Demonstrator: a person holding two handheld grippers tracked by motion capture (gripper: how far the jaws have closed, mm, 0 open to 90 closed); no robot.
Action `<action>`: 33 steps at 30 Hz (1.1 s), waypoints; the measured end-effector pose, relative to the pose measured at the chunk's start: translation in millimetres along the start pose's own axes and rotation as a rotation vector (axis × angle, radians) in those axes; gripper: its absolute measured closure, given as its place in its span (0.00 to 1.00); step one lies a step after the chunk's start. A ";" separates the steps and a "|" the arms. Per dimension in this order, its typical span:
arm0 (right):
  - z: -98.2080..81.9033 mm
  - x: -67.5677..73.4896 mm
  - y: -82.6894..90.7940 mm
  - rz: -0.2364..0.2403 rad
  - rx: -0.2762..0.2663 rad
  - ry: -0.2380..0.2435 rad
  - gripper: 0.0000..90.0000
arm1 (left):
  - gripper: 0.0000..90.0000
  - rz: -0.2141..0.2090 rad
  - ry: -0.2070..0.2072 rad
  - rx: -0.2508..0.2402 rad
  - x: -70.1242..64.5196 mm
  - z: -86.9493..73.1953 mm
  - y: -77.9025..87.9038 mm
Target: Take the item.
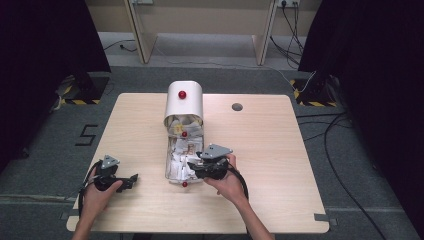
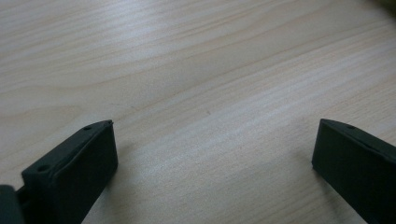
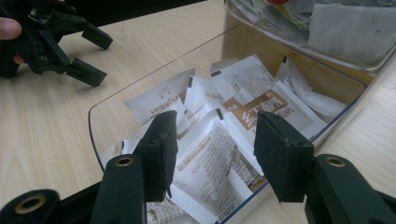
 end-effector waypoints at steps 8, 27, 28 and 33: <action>-3.1 -2.9 -7.5 -0.002 0.008 -0.007 0.57 | 0.00 0.000 0.000 0.000 0.0 0.0 0.0; -6.6 -2.7 -24.0 -0.008 0.053 0.023 0.65 | 0.00 0.001 -0.001 0.000 0.0 0.0 0.0; -8.2 -2.0 -25.5 -0.009 0.064 0.033 0.67 | 0.00 0.000 -0.001 0.000 0.0 0.0 0.0; -11.6 -2.2 -26.3 -0.008 0.075 0.041 0.74 | 0.00 0.000 -0.001 0.000 0.0 0.0 0.0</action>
Point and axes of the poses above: each handheld gripper's, and its own axes: y roughly backward along the jaws, z roughly out of its top, x roughly to its left, the point moved 10 cm from there along -y, roughly forward along the jaws, and after that the axes turned 8 degrees about z, right-handed, at the moved point
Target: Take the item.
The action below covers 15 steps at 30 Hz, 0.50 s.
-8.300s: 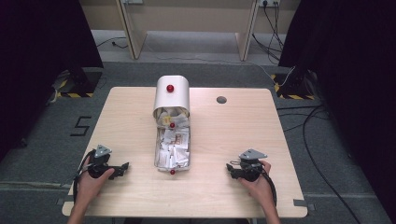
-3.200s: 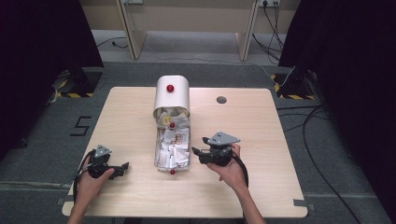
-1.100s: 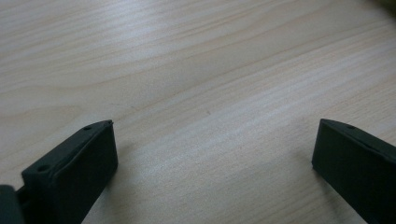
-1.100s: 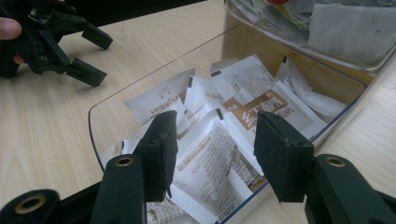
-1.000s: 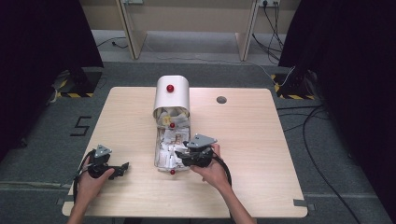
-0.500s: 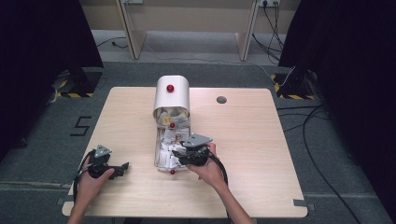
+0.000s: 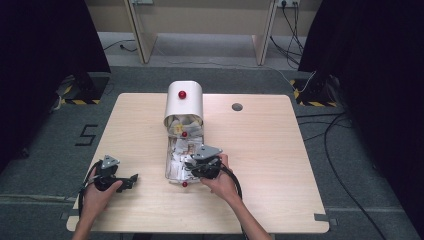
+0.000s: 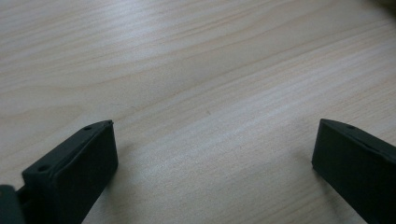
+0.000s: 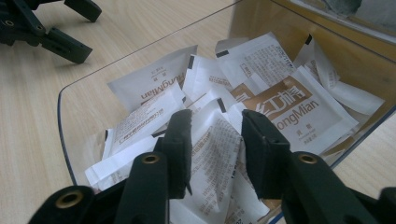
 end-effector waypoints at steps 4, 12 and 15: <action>-0.1 0.1 2.3 -0.010 0.006 0.022 0.85 | 0.00 0.000 0.000 0.000 0.0 0.0 0.0; 2.3 3.6 4.2 -0.005 -0.022 0.045 0.96 | 0.00 0.000 0.000 0.000 0.0 0.0 0.0; 6.6 3.2 8.9 0.003 -0.056 0.036 0.97 | 0.00 0.000 0.000 0.000 0.0 0.0 0.0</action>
Point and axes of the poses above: each handheld gripper's, and its own axes: y roughly backward along the jaws, z roughly out of its top, x roughly to its left, the point moved 10 cm from there along -y, roughly forward along the jaws, and after that the axes turned 8 degrees about z, right-handed, at the moved point
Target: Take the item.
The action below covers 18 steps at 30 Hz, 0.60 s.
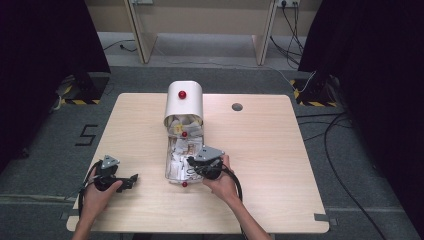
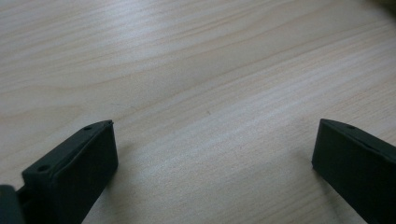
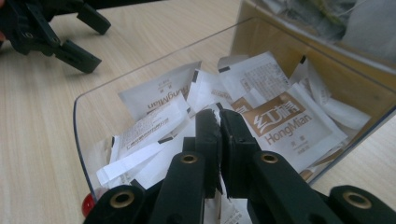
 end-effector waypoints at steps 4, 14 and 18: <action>3.2 -1.0 5.8 -0.005 -0.016 0.001 0.97 | 0.00 0.001 0.000 0.000 0.0 0.0 0.0; 11.3 0.1 13.3 -0.009 -0.049 0.008 0.97 | 0.00 0.001 0.000 0.000 0.0 0.0 0.0; 14.6 -0.1 17.1 -0.012 -0.064 0.007 0.97 | 0.00 0.000 0.000 0.000 0.0 0.0 0.0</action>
Point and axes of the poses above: each handheld gripper's, and its own axes: y roughly backward along the jaws, z roughly out of its top, x roughly to its left, the point moved 10 cm from there along -y, roughly forward along the jaws, and after that the axes turned 8 degrees about z, right-handed, at the moved point
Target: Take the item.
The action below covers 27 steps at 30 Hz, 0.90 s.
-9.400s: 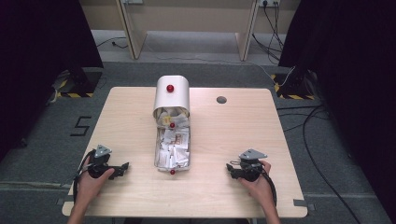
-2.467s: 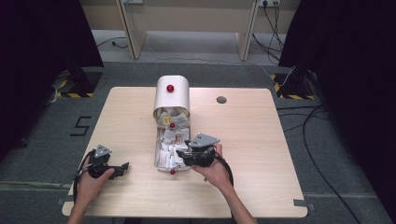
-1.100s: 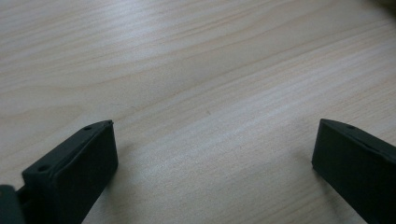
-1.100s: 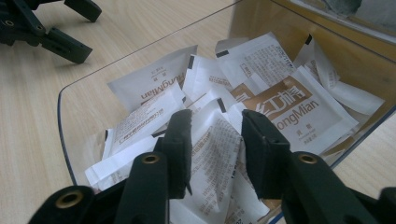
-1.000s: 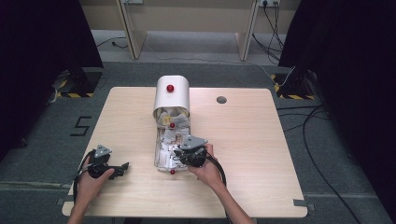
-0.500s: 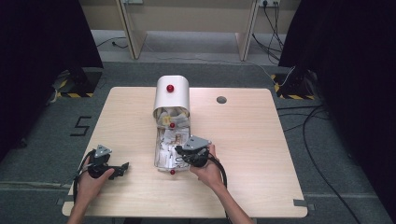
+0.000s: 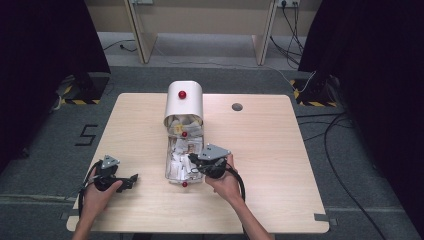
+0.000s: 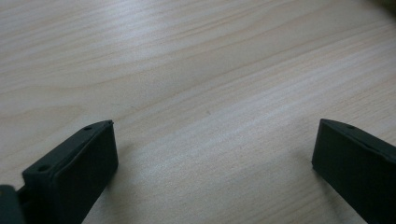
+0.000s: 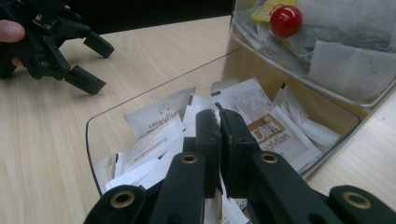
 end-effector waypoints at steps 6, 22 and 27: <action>3.6 -2.0 4.9 -0.008 -0.012 -0.002 0.97 | 0.00 0.000 0.000 0.000 0.0 0.0 0.0; 11.4 -10.7 23.0 -0.027 -0.059 -0.020 0.97 | 0.00 0.000 0.000 0.000 0.0 0.0 0.0; 14.1 -14.0 29.1 -0.038 -0.070 -0.018 0.97 | 0.00 0.000 0.000 0.000 0.0 0.0 0.0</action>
Point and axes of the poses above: each handheld gripper's, and its own axes: y roughly backward along the jaws, z roughly out of its top, x roughly to its left, the point moved 10 cm from there along -y, roughly forward along the jaws, and after that the axes turned 8 degrees about z, right-handed, at the moved point
